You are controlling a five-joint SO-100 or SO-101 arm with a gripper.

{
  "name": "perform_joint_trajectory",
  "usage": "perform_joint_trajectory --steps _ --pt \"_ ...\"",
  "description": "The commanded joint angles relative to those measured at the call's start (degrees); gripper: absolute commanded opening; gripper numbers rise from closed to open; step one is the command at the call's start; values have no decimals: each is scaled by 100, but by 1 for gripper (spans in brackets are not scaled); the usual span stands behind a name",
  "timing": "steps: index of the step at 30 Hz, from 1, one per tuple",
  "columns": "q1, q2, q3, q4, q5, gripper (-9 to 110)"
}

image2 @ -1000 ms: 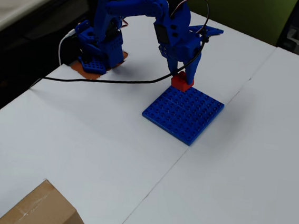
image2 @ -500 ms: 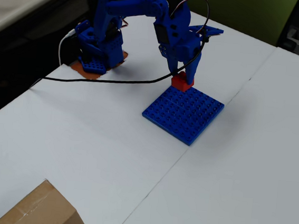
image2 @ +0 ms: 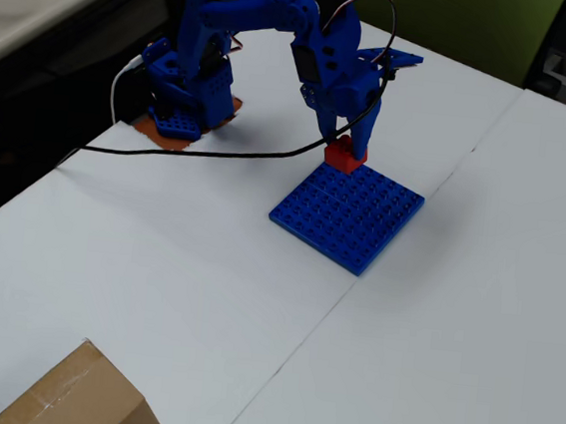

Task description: Pick up the 2x2 red block and go up the 8x8 blue block.

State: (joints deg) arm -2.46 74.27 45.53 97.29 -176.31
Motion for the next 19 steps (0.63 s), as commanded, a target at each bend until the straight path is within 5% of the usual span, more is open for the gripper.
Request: perform_joint_trajectory --steps 1,19 --pt "-18 237 -123 -62 -308 1" --pt "-26 193 -123 -158 -360 1"
